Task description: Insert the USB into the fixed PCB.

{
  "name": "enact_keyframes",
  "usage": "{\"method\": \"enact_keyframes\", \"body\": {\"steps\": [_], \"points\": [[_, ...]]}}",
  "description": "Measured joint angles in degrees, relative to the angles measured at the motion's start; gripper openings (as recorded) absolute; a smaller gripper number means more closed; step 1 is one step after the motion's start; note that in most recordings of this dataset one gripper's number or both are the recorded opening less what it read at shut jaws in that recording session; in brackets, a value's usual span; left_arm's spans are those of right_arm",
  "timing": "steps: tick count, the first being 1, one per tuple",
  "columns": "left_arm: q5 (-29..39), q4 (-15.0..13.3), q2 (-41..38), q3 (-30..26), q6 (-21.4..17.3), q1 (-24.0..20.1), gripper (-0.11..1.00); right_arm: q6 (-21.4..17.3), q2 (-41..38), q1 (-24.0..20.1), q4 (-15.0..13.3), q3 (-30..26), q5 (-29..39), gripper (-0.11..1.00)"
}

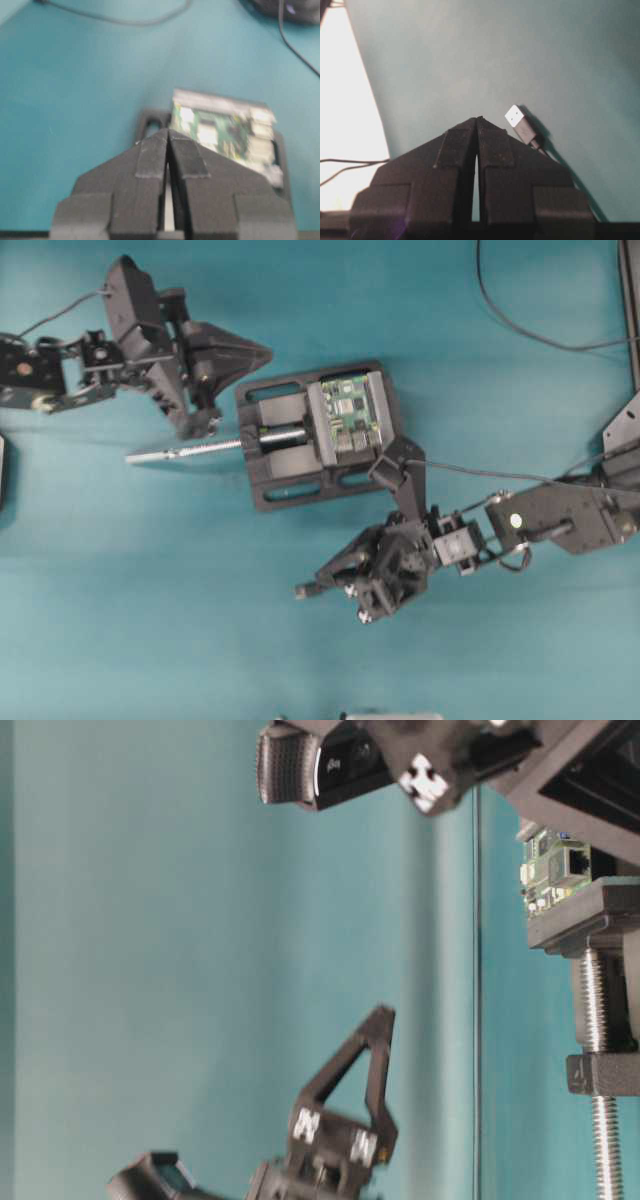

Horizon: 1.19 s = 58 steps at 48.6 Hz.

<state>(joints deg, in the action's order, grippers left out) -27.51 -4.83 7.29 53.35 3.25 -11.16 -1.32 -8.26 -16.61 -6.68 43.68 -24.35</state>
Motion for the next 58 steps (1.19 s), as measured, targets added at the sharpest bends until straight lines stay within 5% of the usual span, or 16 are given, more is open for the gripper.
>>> {"method": "enact_keyframes", "body": {"steps": [6, 13, 19, 26, 38, 49, 58], "points": [[3.08, 0.0, 2.81, 1.05, 0.09, 0.35, 0.12, 5.01, -0.09, 0.0, -2.55, 0.09, 1.14, 0.0], [3.6, 0.0, 4.92, 1.58, 0.18, 0.44, 0.37, 17.75, 0.09, 0.0, -7.73, 0.09, 1.58, 0.0], [3.78, 0.0, 5.54, 1.93, 0.18, 0.44, 0.54, 28.92, 0.62, -0.18, -8.96, 0.0, 1.67, 0.0], [4.04, 0.09, 5.54, 2.11, 0.18, 0.53, 0.55, 40.69, 1.32, 0.62, -9.05, 0.0, 1.85, 0.0], [4.13, 0.0, 5.54, 2.2, 0.18, 0.62, 0.55, 50.19, 2.9, 2.02, -9.05, -1.14, 3.52, 0.0], [4.22, 0.09, 5.54, 2.2, 0.18, 0.7, 0.55, 66.27, 5.36, 2.02, -9.05, -1.67, 4.92, 0.0], [4.57, 0.0, 5.54, 2.2, 0.18, 1.14, 0.55, 67.76, 5.45, 1.93, -9.05, -1.58, 5.45, 0.0]]}}
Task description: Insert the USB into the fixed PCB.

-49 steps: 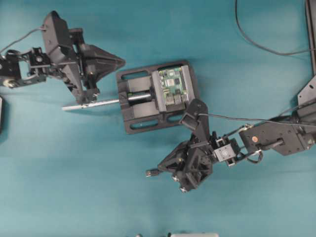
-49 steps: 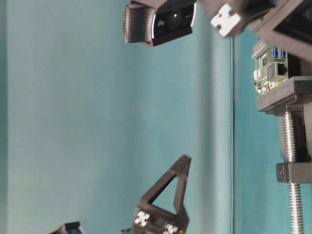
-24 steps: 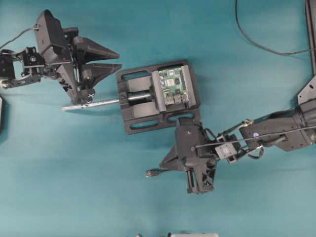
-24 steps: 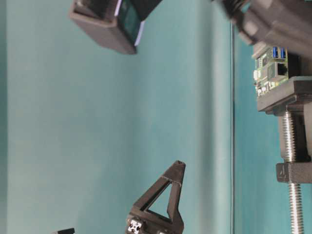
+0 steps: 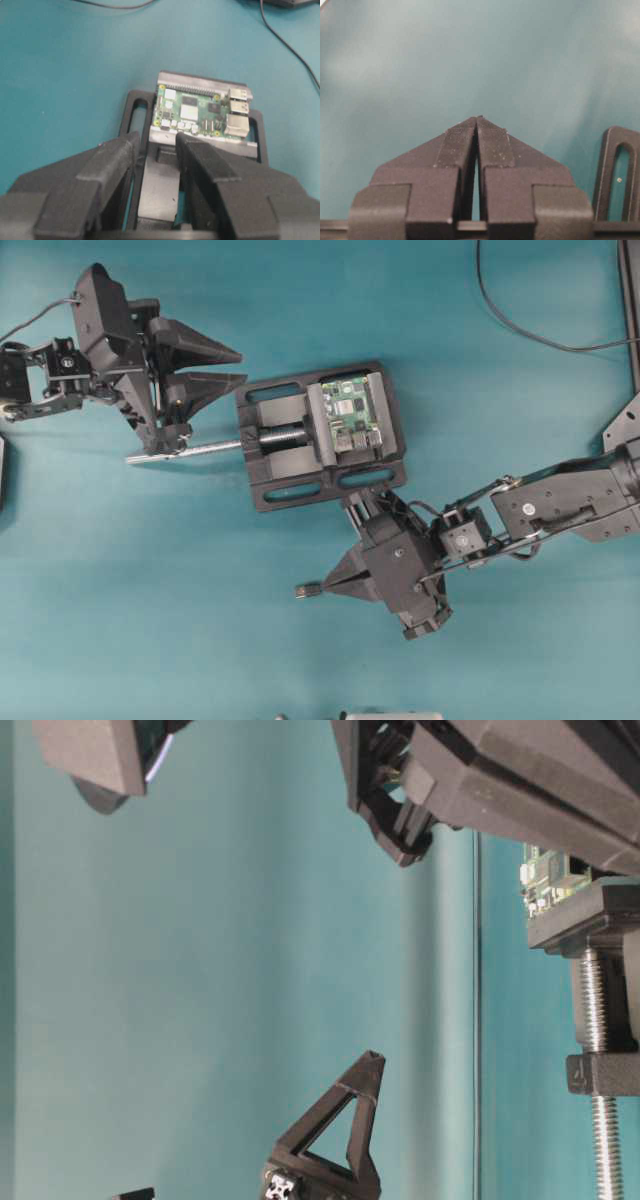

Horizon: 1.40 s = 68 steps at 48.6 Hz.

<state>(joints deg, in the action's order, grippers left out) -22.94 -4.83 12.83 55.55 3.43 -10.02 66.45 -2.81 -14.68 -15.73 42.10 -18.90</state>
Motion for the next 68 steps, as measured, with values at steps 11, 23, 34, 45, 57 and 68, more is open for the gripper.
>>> {"method": "enact_keyframes", "body": {"steps": [11, 23, 34, 45, 57, 68], "points": [[0.09, 0.0, 0.0, 0.0, 0.0, 0.26, 0.55, -3.34, -2.81, 0.09, 0.0, 0.79, -2.11, 0.0], [0.62, 0.0, 0.0, 0.0, 0.0, 1.32, 0.55, -5.45, -8.35, 0.0, 0.0, -0.35, -13.8, 0.0], [1.23, 0.0, 0.0, 0.0, 0.0, 1.32, 0.55, -7.47, -9.93, -0.09, 0.0, -0.53, -16.26, 0.0], [1.23, 0.0, 0.0, 0.0, 0.0, 1.76, 0.55, -14.24, -10.02, 0.18, -0.09, -0.79, -12.04, 0.01], [1.14, 0.09, 0.0, 0.44, 0.0, 2.29, 0.55, -16.7, -10.72, 0.79, 0.0, -1.58, -7.38, 0.35], [1.14, 0.0, 0.0, 0.7, 0.0, 2.37, 0.55, -16.88, -12.13, 0.79, 0.0, -1.58, -7.91, 0.61]]}}
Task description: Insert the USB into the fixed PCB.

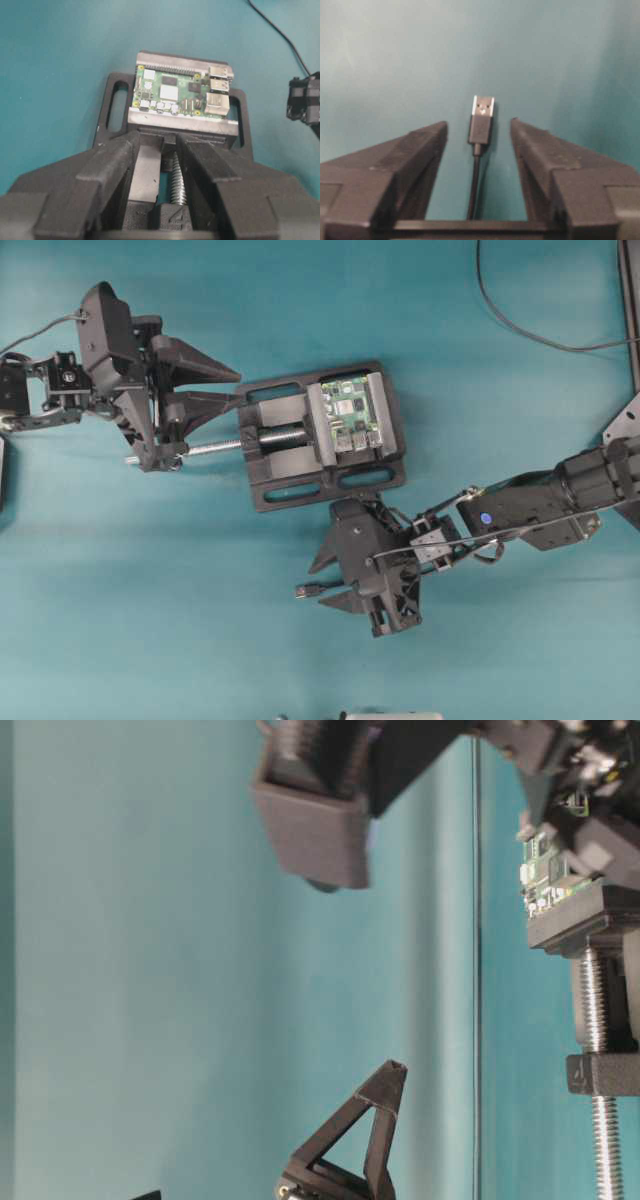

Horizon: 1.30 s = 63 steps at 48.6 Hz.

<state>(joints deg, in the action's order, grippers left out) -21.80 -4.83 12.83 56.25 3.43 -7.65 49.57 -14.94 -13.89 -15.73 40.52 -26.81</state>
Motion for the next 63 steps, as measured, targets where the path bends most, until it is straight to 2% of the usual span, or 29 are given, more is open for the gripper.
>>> {"method": "enact_keyframes", "body": {"steps": [24, 29, 39, 52, 63], "points": [[-0.09, 0.0, 0.0, 0.53, 0.0, 0.88, 0.55, -0.26, -2.72, 0.0, 0.0, -0.53, 0.18, 0.58], [-0.09, 0.09, 0.0, 0.7, 0.0, 1.23, 0.55, -0.35, -2.9, 0.0, -0.09, -0.79, 0.18, 0.51], [0.0, 0.09, 0.0, 0.7, 0.0, 1.76, 0.55, -0.44, -2.9, 0.0, -0.09, -0.97, 1.14, 0.25], [0.09, 0.0, 0.0, 0.88, 0.0, 1.93, 0.55, -0.53, -2.81, 0.0, 0.0, -0.97, 2.37, 0.25], [0.18, 0.0, 0.97, 1.85, 0.0, 2.02, 0.55, -3.87, 0.0, -0.09, -0.09, 0.44, 2.46, 0.25]]}}
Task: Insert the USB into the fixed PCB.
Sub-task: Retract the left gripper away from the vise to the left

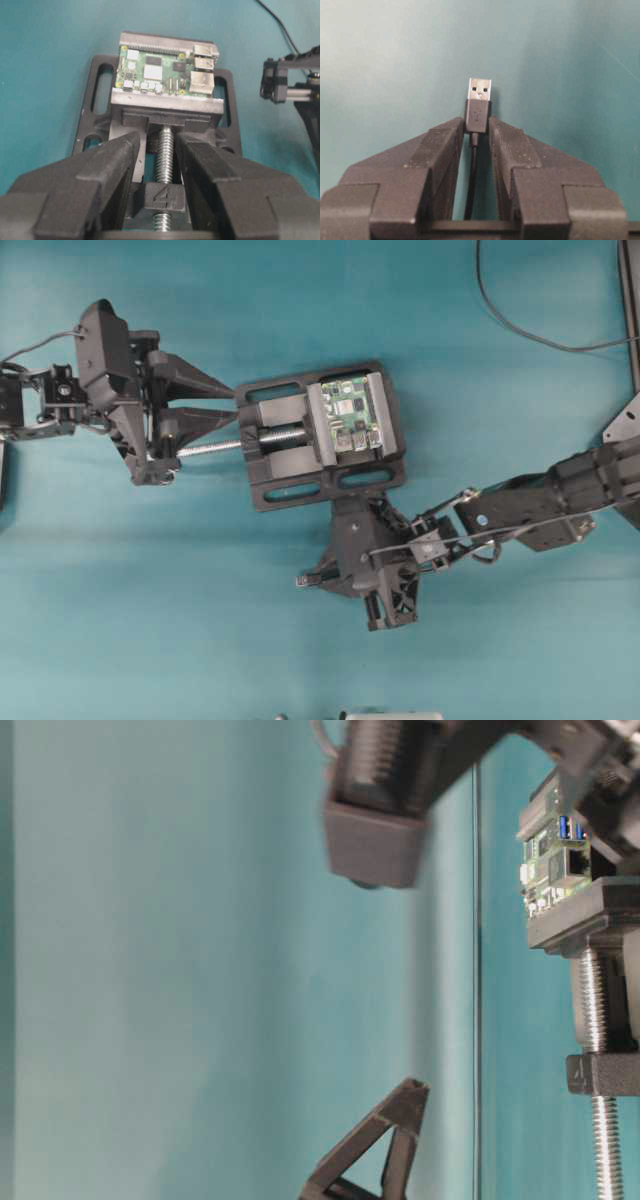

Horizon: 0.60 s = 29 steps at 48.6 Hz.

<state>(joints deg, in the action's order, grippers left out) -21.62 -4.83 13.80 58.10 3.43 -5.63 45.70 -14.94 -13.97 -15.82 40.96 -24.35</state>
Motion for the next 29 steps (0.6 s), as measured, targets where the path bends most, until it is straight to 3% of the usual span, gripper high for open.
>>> {"method": "enact_keyframes", "body": {"steps": [11, 29], "points": [[3.43, 0.0, 6.5, 2.81, 0.0, 0.88, 0.55, -1.49, 5.62, 0.0, 0.7, 1.32, 3.52, 0.21], [15.56, 0.09, 38.41, 14.06, 0.0, 2.64, 0.55, -1.85, 12.48, -0.53, 4.48, 1.58, 17.23, 0.21]]}}
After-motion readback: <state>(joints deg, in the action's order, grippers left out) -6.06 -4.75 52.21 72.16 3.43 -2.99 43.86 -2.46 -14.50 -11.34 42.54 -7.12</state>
